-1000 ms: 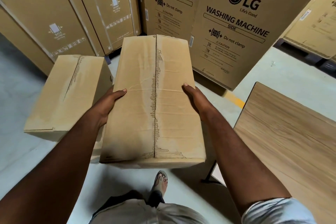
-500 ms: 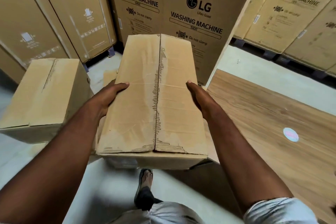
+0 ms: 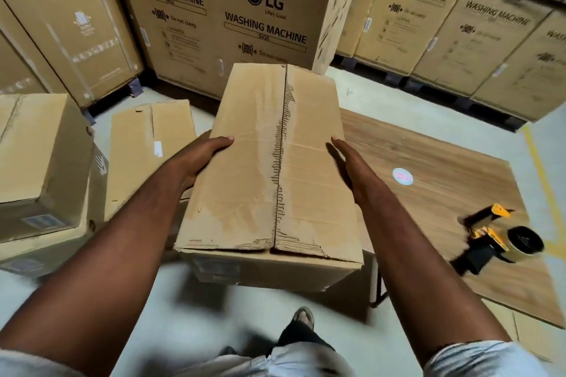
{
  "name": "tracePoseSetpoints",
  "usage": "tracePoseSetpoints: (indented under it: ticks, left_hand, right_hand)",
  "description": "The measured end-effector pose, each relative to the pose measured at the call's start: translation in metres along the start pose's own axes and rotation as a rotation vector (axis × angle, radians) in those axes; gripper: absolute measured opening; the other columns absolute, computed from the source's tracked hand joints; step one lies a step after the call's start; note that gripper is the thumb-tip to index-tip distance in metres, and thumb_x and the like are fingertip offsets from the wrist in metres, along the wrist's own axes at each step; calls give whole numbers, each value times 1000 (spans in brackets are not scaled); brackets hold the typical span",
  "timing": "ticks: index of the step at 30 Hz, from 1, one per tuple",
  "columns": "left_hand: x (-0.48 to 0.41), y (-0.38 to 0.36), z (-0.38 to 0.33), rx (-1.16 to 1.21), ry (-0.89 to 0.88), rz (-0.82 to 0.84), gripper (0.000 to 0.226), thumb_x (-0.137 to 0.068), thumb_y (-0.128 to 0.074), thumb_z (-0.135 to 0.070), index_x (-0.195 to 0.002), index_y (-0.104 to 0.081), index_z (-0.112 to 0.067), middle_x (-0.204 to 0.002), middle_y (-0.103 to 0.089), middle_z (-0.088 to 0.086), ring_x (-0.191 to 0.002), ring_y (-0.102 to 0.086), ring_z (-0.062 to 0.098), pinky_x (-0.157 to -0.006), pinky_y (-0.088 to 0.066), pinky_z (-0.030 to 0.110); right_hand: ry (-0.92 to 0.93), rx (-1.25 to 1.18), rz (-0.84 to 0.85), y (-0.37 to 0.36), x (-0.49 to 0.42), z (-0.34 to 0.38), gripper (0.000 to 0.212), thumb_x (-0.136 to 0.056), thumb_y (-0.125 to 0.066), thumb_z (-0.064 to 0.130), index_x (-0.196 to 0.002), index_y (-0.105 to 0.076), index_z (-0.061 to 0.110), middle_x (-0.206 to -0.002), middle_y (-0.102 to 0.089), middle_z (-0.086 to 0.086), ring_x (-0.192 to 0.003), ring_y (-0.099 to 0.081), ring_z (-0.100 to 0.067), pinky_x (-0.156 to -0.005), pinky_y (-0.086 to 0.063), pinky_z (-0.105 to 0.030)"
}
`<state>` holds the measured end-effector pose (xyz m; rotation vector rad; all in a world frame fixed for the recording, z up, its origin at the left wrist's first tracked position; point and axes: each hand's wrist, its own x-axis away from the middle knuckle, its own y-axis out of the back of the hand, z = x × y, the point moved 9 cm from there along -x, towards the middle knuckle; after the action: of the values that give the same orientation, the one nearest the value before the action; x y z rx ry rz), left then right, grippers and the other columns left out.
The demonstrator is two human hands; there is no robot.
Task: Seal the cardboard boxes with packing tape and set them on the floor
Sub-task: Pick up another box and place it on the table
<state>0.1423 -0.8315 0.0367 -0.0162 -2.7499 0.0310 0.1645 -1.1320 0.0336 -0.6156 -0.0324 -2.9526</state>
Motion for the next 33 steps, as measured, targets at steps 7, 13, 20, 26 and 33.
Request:
tracePoseSetpoints:
  ticks: [7, 13, 20, 26, 33]
  left_hand:
    - [-36, -143, -5, -69, -1, 115, 33, -98, -58, -32, -130, -58, -27, -113, -74, 4, -94, -74, 22, -70, -57, 33]
    - [-77, -263, -2, -90, 20, 175, 47, -91, -67, -38, -136, -54, -30, -119, -72, 2, -106, -71, 24, -86, -57, 42]
    - [-116, -370, -16, -171, 0, 174, 33, -96, -63, -27, -127, -61, -15, -116, -72, 6, -108, -68, 21, -92, -54, 36]
    - [-127, -391, -21, -392, -101, -20, 55, -87, -68, -37, -138, -52, -22, -126, -65, -5, -112, -64, 19, -99, -50, 38]
    - [-19, -412, 24, -1126, -339, -156, 73, -90, -33, -66, -154, -29, -32, -166, -13, -10, -153, -8, 12, -123, -6, 44]
  right_hand:
    - [-43, -104, -116, 142, 23, -15, 24, -99, -54, 43, -121, -55, 33, -124, -56, 24, -125, -40, 5, -100, -22, -17]
    - [-60, -160, -196, 270, 22, -30, 55, -99, -52, 43, -149, -43, 22, -145, -48, 16, -140, -35, -1, -119, -15, -27]
    - [7, -348, -237, 369, -9, -46, 79, -77, -73, 53, -144, -49, 20, -143, -56, 6, -131, -53, -17, -119, -31, -45]
    - [8, -289, -316, 406, -32, -66, 79, -70, -70, 56, -137, -56, 17, -131, -65, -6, -119, -62, -30, -108, -44, -54]
    - [459, 817, -474, 379, 2, -5, 66, -93, -54, 39, -150, -37, 10, -161, -29, -12, -149, -22, -29, -118, -24, -43]
